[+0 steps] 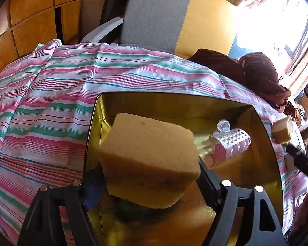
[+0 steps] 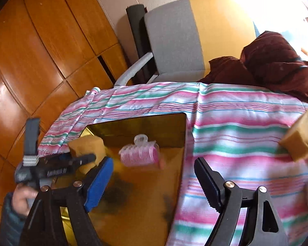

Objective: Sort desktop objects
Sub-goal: 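Carry sponge and roller clip over the gold tray and open both tools, then move both open tools back toward the items on the table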

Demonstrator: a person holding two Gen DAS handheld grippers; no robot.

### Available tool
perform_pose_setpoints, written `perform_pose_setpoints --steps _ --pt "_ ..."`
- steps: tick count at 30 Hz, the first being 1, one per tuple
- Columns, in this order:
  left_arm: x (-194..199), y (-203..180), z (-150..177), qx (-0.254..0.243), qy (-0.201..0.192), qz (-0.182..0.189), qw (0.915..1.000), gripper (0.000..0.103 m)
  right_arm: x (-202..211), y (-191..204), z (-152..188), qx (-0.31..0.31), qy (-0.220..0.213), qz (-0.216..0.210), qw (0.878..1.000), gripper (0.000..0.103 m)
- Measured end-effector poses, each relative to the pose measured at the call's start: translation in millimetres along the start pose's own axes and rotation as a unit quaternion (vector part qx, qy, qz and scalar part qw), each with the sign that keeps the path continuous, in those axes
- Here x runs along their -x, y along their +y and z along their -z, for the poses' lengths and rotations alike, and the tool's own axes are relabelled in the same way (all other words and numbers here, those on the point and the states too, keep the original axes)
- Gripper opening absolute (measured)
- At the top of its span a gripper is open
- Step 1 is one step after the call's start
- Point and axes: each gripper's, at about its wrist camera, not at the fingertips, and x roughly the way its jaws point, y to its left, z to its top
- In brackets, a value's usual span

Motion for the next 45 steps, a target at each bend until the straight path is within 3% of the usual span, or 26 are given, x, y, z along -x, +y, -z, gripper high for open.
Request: perform_pose_setpoints --steps 9,12,15,20,23,27,33,39,45 --pt "52 -6 12 -0.004 -0.069 -0.024 0.9973 0.081 79 -41 82 0.0 -0.054 0.015 0.998 0.087" --pt "60 -4 17 0.001 -0.068 -0.031 0.9972 0.081 96 -63 107 -0.022 -0.059 0.032 0.998 0.088" --pt "73 -16 28 -0.004 -0.082 -0.007 0.9966 0.081 117 -82 128 -0.038 -0.076 0.055 0.995 0.088" --pt "90 -85 58 -0.077 -0.096 0.072 0.9898 0.081 149 -109 157 -0.069 -0.107 0.093 0.987 0.088" --pt "96 -141 76 -0.133 -0.094 0.128 0.9783 0.081 165 -122 172 -0.084 -0.116 0.116 0.983 0.088" --pt "89 -218 100 -0.204 -0.065 0.189 0.9583 0.081 184 -135 186 -0.088 -0.134 0.157 0.975 0.088" --pt "68 -317 133 -0.289 -0.014 0.246 0.9252 0.081 206 -154 199 -0.085 -0.161 0.21 0.961 0.09" --pt "57 -385 155 -0.355 0.005 0.27 0.8951 0.081 213 -161 218 -0.075 -0.174 0.243 0.951 0.09" --pt "35 -431 162 -0.393 0.022 0.278 0.8763 0.069 219 -164 225 -0.075 -0.187 0.249 0.947 0.092"
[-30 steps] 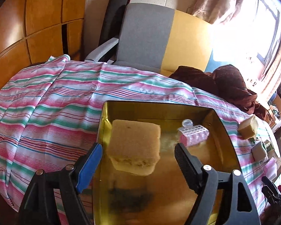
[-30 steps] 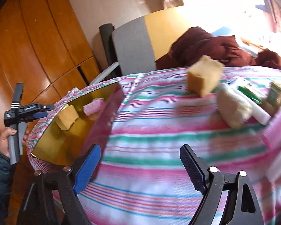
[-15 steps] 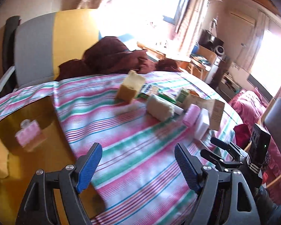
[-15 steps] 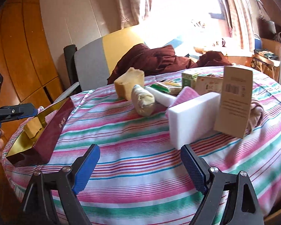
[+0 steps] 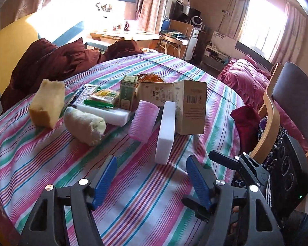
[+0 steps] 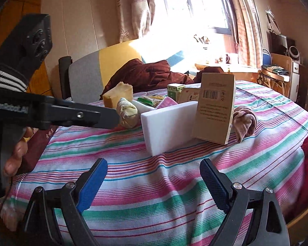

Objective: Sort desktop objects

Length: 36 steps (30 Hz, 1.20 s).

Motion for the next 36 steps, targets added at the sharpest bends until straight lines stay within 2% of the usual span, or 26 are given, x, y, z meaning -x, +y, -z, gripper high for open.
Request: perform_pose_setpoints --steps 8,10,11,14,19,22,29,32,36 --pt "-42 -18 -13 -0.032 0.025 0.011 0.9991 0.055 -7 -14 12 -0.022 0.011 0.008 1.0 0.093" --pt "-53 -22 -15 -0.038 0.036 0.012 0.9985 0.042 -11 -17 16 -0.027 0.014 0.009 1.0 0.093" --pt "-57 -23 -15 -0.039 0.04 0.01 0.9984 0.032 -12 -18 18 -0.028 0.015 0.009 0.999 0.093" --pt "-64 -24 -13 -0.035 0.04 0.006 0.9986 0.021 -13 -15 20 -0.017 0.011 0.014 1.0 0.095" --pt "-42 -4 -1 0.014 0.013 0.02 0.9996 0.02 -14 -10 23 -0.001 0.01 0.024 1.0 0.098" --pt "-23 13 21 0.053 0.007 0.028 0.9981 0.02 -16 -7 23 0.004 0.012 0.032 0.999 0.099" --pt "17 50 83 0.147 -0.001 0.05 0.9879 0.02 -21 2 24 0.026 0.025 0.056 0.998 0.102" --pt "30 59 106 0.174 0.0 0.057 0.9831 0.024 -21 5 23 0.029 0.03 0.058 0.997 0.102" --pt "47 56 121 0.159 -0.004 -0.009 0.9873 0.035 -20 5 19 0.024 0.039 0.055 0.997 0.102"
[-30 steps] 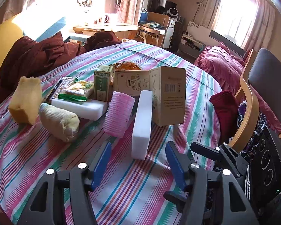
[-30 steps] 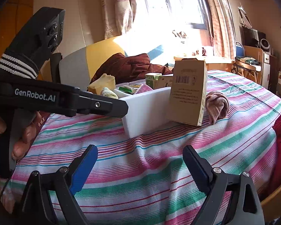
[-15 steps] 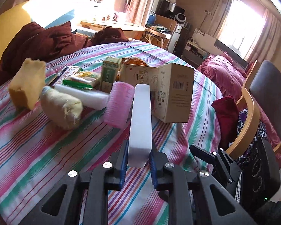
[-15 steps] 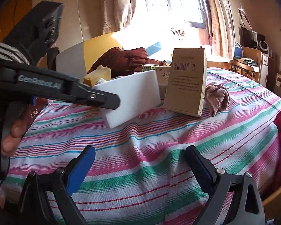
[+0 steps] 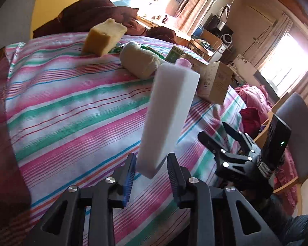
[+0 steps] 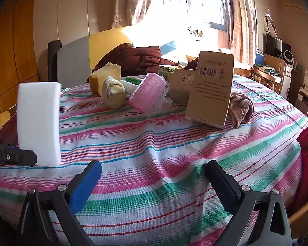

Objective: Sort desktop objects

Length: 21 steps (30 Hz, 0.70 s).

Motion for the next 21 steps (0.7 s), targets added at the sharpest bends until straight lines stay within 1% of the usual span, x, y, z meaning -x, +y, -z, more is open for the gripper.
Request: perform_pose_setpoints --steps 1,2,4,5,7,9,13,17,21 --pt "5 -1 3 -0.007 -0.008 -0.017 0.9998 0.038 1 0 -2 -0.002 0.0 -0.003 1.0 0.102" --pt "9 -1 4 -0.008 -0.012 -0.023 0.9996 0.044 2 1 -3 -0.001 0.0 -0.003 1.0 0.102" --pt "16 0 7 -0.008 -0.02 -0.029 0.9994 0.05 5 3 -6 0.004 -0.002 -0.003 1.0 0.102" --pt "18 1 7 -0.005 -0.024 -0.034 0.9991 0.054 6 4 -7 0.006 -0.003 -0.003 1.0 0.102" --pt "20 4 7 0.003 -0.029 -0.043 0.9986 0.056 9 8 -9 0.012 -0.006 -0.005 1.0 0.102" --pt "22 9 7 0.014 -0.032 -0.043 0.9984 0.059 10 13 -10 0.02 -0.008 -0.007 1.0 0.102" --pt "20 10 7 0.021 -0.034 -0.04 0.9984 0.059 4 16 -24 0.038 -0.016 -0.018 0.999 0.102" --pt "10 5 13 0.013 -0.021 -0.042 0.9988 0.059 -6 17 -42 0.057 -0.025 -0.032 0.998 0.102" --pt "6 -3 17 -0.01 -0.024 -0.055 0.9981 0.059 -16 19 -60 0.076 -0.034 -0.046 0.995 0.102"
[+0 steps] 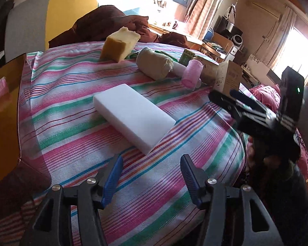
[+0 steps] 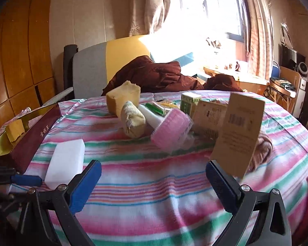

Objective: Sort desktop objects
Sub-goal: 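Grasp the pink roller brush with the right tool and lift it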

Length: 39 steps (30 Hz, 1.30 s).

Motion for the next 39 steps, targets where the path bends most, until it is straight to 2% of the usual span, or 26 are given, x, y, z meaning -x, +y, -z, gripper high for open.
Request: perform_pose_setpoints --steps 3,9,14,20,21,22,23,25,27,30,33,39 --pt "0 0 2 -0.004 -0.001 0.003 1.0 0.059 -8 -2 -13 0.014 -0.007 -0.011 1.0 0.102" --pt "1 8 3 0.009 -0.004 0.023 0.9997 0.06 -34 -3 -32 0.134 0.027 -0.006 0.991 0.103" --pt "1 13 2 0.022 -0.007 0.041 0.9989 0.06 -43 4 -38 0.249 0.051 -0.008 0.967 0.103" --pt "1 17 1 0.029 -0.009 0.055 0.998 0.06 -68 16 -30 0.327 0.092 -0.01 0.94 0.1" --pt "1 18 1 0.029 -0.009 0.056 0.998 0.06 -72 17 -29 0.34 0.099 -0.01 0.935 0.095" --pt "1 18 1 0.03 -0.009 0.057 0.9979 0.06 -76 19 -27 0.352 0.106 -0.01 0.93 0.086" --pt "1 18 1 0.03 -0.009 0.058 0.9978 0.06 -79 20 -26 0.353 0.111 -0.009 0.929 0.084" --pt "1 18 1 0.03 -0.008 0.058 0.9978 0.06 -82 17 -28 0.346 0.105 0.001 0.932 0.078" --pt "1 18 1 0.03 -0.008 0.058 0.9978 0.06 -80 11 -34 0.322 0.099 0.004 0.941 0.069" --pt "1 18 1 0.029 -0.009 0.056 0.9979 0.06 -75 1 -42 0.276 0.109 -0.01 0.955 0.067" --pt "1 17 1 0.026 -0.01 0.052 0.9983 0.06 -66 2 -39 0.257 0.111 -0.013 0.96 0.066" --pt "2 18 -5 0.045 -0.003 0.049 0.9978 0.061 -37 -3 -32 0.149 0.099 -0.037 0.983 0.067"
